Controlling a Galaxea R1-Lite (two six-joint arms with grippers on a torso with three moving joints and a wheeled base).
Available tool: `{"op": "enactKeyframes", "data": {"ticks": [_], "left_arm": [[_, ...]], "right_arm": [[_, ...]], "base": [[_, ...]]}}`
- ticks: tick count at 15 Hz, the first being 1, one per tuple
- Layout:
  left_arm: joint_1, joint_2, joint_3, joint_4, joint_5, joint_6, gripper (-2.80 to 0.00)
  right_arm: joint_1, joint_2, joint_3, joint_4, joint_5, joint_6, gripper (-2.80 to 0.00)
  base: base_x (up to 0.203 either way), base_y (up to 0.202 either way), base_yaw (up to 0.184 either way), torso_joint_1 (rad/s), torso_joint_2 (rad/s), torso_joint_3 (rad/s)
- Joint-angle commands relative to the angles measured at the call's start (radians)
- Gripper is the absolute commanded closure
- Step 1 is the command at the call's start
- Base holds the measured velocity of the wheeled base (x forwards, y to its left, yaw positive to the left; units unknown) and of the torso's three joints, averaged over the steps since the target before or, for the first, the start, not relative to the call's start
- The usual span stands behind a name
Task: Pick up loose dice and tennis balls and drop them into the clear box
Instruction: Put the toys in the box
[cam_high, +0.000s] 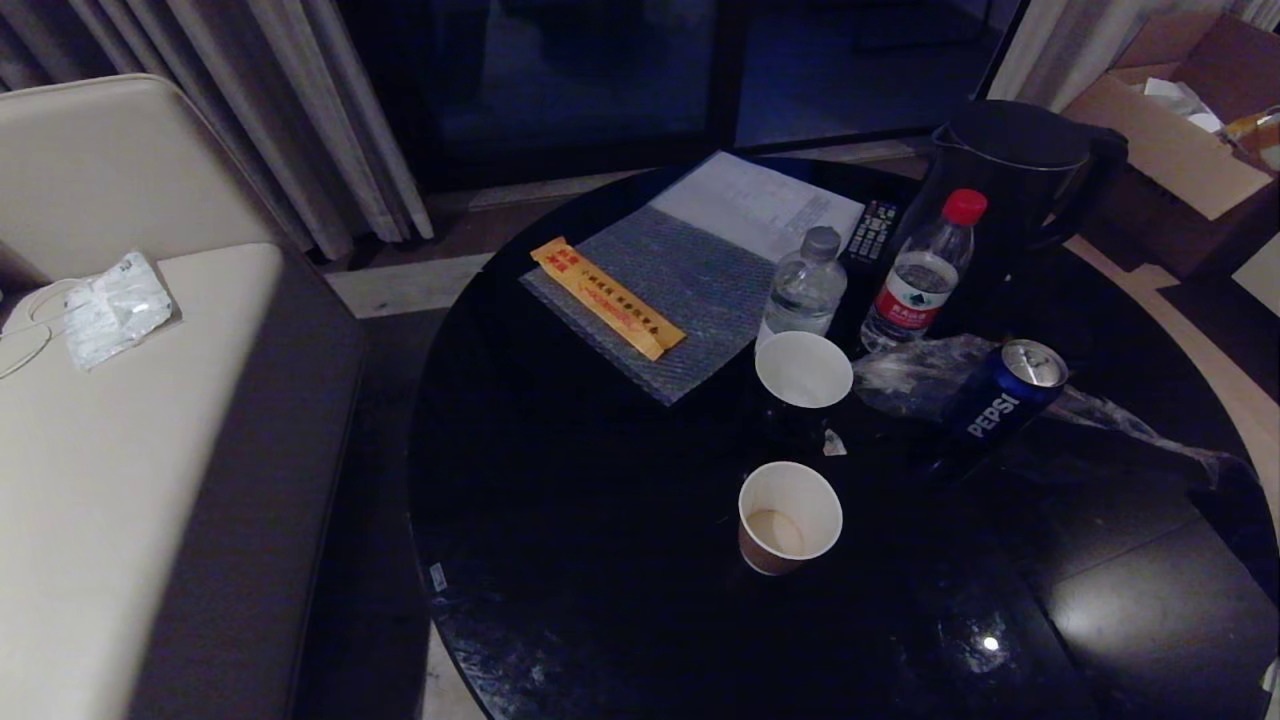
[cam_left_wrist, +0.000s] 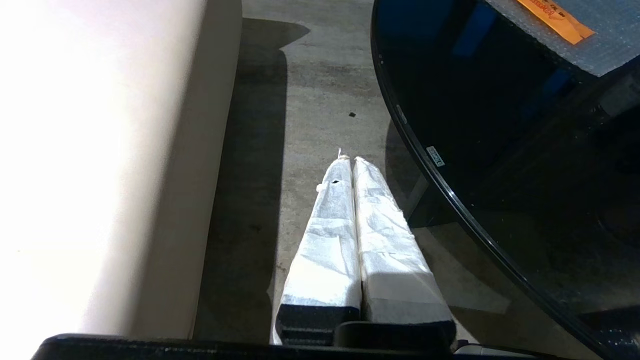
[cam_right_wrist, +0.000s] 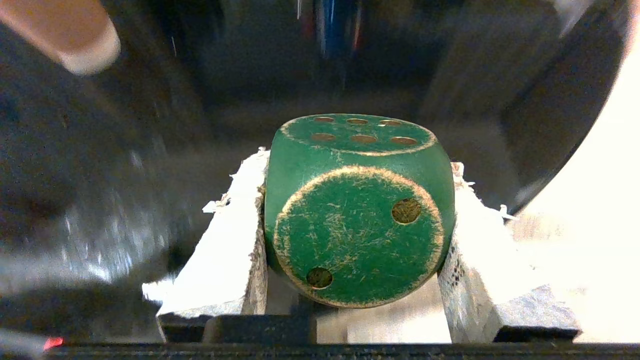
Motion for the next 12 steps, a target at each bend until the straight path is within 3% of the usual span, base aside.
{"op": "enactKeyframes", "data": {"ticks": [1, 12], "left_arm": [[0.0, 0.0, 0.0, 0.0, 0.001, -0.002, 0.0], [0.0, -0.002, 0.0, 0.0, 0.0, 0.002, 0.0]], "right_arm": [[-0.006, -0.109, 0.009, -0.004, 0.0, 0.004, 0.0], [-0.009, -0.096, 0.01, -0.006, 0.001, 0.009, 0.0]], "base": [[0.0, 0.0, 0.0, 0.0, 0.0, 0.0], [0.0, 0.0, 0.0, 0.0, 0.0, 0.0]]}}
